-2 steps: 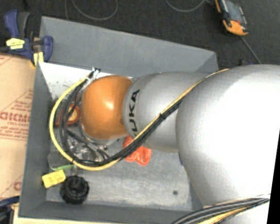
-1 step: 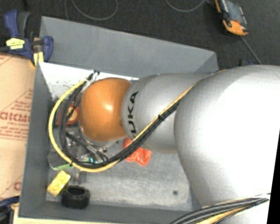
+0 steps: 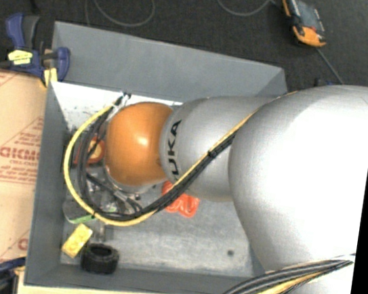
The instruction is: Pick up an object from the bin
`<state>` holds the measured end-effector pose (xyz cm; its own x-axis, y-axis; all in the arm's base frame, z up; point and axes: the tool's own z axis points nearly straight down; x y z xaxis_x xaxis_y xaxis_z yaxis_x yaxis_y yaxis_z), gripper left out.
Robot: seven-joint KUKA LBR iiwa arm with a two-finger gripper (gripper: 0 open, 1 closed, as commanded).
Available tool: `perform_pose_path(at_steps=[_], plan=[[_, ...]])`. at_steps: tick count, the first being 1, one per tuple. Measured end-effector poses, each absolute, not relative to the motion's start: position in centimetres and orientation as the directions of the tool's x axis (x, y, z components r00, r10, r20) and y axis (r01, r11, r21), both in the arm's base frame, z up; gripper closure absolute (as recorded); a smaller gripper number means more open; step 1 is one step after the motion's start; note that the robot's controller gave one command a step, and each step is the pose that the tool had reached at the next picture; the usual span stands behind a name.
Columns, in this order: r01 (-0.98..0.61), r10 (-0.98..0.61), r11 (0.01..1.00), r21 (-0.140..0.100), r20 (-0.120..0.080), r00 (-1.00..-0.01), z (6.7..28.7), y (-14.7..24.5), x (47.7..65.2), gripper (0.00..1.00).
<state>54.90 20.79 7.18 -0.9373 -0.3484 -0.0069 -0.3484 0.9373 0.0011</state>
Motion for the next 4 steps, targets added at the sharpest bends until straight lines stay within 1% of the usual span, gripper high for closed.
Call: perform_pose_path(at_steps=[1, 2, 3, 4], plan=[[-0.431, -0.431, 0.902, -0.001, -0.014, -0.902, 7.2, 20.1, 52.8, 0.00], [-0.475, -0.475, 0.880, -0.003, -0.020, -0.880, 7.3, 19.8, 51.6, 0.00], [-0.676, -0.676, 0.737, -0.002, -0.011, -0.737, 7.3, 17.9, 52.8, 0.00], [-0.499, -0.499, 0.867, -0.003, -0.022, -0.866, 7.6, 15.7, 50.4, 1.00]])
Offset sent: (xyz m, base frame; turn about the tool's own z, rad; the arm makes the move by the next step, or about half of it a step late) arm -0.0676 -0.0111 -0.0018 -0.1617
